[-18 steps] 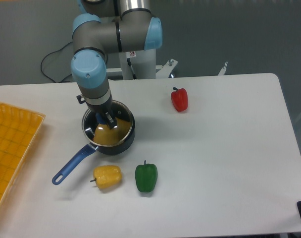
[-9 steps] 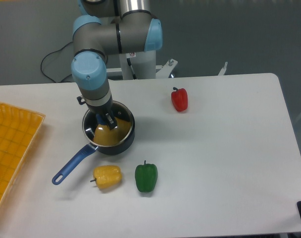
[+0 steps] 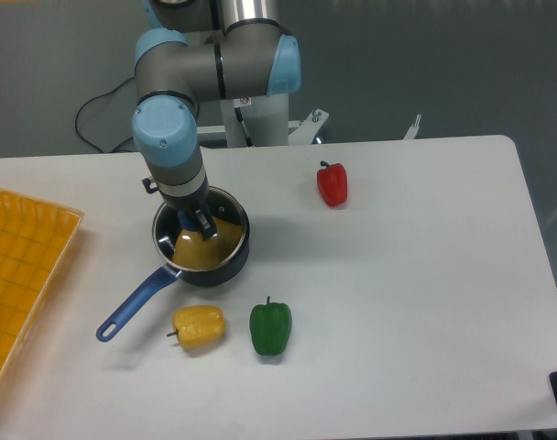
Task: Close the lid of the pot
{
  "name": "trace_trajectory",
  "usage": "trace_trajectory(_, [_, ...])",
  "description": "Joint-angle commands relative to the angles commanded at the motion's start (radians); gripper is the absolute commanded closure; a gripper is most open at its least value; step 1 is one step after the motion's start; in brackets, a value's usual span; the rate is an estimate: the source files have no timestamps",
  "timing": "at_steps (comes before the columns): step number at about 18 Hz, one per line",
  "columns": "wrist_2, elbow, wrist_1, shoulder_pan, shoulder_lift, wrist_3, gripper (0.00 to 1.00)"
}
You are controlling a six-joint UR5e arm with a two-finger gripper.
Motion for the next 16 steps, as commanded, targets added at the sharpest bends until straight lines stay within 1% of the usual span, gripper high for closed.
trace_trajectory(1, [0.002,0.002,0.0,0.0,0.0,0.003,0.21])
trace_trajectory(2, [0.002,0.002,0.0,-0.002,-0.002,0.005,0.09])
trace_trajectory(3, [0.003,0.002,0.0,-0.002,-0.002,0.006,0.06])
trace_trajectory(7, [0.003,0.006,0.0,0.0,-0.002,0.006,0.06])
trace_trajectory(9, [0.002,0.017,0.0,0.003,-0.002,0.008,0.0])
trace_trajectory(10, [0.002,0.031,-0.002,0.003,-0.002,0.006,0.0])
trace_trajectory(12, [0.002,0.072,-0.012,0.006,-0.008,0.005,0.0])
trace_trajectory(16, [-0.003,0.193,-0.015,0.026,-0.012,0.006,0.0])
